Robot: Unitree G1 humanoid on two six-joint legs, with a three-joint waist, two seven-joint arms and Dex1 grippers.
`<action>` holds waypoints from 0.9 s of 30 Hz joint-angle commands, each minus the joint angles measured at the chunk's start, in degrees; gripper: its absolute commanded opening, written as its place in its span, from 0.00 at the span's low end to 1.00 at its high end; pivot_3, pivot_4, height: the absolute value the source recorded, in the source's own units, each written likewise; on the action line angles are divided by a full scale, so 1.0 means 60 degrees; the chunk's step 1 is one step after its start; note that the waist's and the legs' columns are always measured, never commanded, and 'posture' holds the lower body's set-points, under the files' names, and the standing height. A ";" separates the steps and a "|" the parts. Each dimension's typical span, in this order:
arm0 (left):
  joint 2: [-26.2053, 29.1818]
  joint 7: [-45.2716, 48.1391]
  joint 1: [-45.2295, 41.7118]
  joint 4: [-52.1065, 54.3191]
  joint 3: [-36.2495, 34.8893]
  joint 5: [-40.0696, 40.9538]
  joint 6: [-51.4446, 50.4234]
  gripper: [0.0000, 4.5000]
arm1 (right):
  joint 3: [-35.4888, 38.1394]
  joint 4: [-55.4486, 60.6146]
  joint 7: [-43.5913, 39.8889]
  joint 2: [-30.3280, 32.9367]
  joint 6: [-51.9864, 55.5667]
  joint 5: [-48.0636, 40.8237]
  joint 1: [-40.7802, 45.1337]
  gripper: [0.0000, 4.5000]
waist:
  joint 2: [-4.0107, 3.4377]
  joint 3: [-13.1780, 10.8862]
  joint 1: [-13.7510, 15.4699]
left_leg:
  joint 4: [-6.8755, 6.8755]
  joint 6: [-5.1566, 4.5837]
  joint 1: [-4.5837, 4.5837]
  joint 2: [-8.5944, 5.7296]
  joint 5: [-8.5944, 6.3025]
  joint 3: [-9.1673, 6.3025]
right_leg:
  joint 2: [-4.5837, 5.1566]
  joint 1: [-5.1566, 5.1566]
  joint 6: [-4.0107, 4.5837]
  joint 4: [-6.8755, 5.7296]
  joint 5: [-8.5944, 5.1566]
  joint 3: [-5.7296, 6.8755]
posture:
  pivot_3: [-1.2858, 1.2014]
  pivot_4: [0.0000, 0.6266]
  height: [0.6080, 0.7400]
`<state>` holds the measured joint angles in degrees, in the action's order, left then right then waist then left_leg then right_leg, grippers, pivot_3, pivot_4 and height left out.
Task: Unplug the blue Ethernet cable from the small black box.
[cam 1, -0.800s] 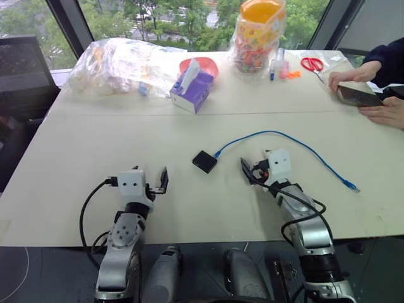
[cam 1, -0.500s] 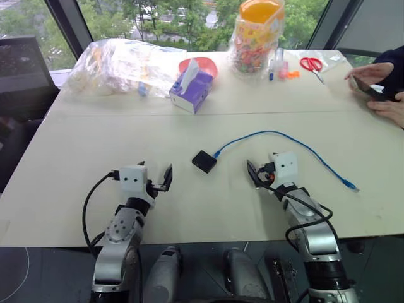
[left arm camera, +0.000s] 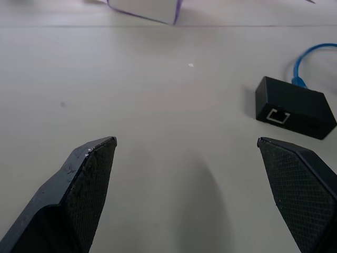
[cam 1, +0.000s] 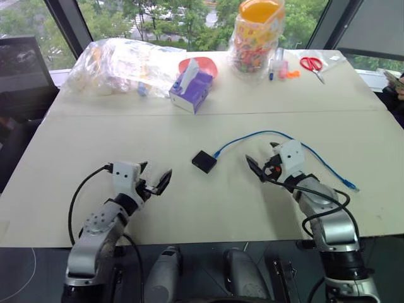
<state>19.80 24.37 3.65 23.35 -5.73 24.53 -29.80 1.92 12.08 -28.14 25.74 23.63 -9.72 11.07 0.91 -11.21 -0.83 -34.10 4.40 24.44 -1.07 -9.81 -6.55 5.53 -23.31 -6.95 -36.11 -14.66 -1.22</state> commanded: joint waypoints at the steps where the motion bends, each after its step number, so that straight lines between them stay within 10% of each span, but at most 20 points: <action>1: 0.0726 0.0834 -0.0252 0.0523 -0.0315 0.0924 -0.0792 0.99 | -0.0026 0.0227 -0.1499 0.0881 0.0304 -0.0653 0.0892 1.00 | -0.0003 -0.0002 -0.0005 | -0.0001 0.0000 0.0000 0.0000 0.0000 0.0000 | 0.0000 0.0000 0.0000 -0.0001 0.0000 0.0000 | 0.52 0.24 0.90; 12: 0.2298 0.2303 -0.1139 -0.0003 -0.0883 0.2170 -0.1680 0.99 | -0.2676 -0.1573 -0.6523 0.3062 0.0626 -0.0496 0.4872 1.00 | -0.0004 -0.0009 -0.0064 | 0.0018 -0.0006 0.0004 0.0001 -0.0004 0.0005 | 0.0002 -0.0010 0.0000 0.0011 -0.0001 0.0003 | 0.52 0.24 0.90; 19: 0.2271 0.1977 -0.1229 0.0012 -0.1112 0.2013 -0.1404 0.99 | -0.4993 -0.7079 -0.8321 0.1564 -0.3001 0.1955 0.8754 1.00 | -0.0002 -0.0011 -0.0133 | 0.0028 -0.0005 0.0000 0.0001 -0.0003 0.0005 | 0.0000 -0.0013 -0.0003 0.0007 0.0002 0.0004 | 0.52 0.24 0.90; 27: 0.2319 0.1601 -0.0925 0.0182 -0.1346 0.1581 -0.1012 0.99 | -0.6240 -1.2549 -0.7368 -0.0601 -0.6781 0.4470 1.0928 1.00 | -0.0002 -0.0012 -0.0276 | 0.0052 0.0001 0.0001 -0.0001 0.0000 0.0000 | -0.0005 -0.0027 -0.0042 -0.0008 0.0022 0.0005 | 0.52 0.24 0.90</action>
<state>33.52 34.62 -1.94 22.66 -12.34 34.65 -37.62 -35.59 -59.92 -73.89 23.12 -14.14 15.04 74.10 0.90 -11.29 -2.49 -33.80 4.41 24.43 -1.08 -9.81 -6.55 5.51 -23.47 -7.20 -36.17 -14.53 -1.20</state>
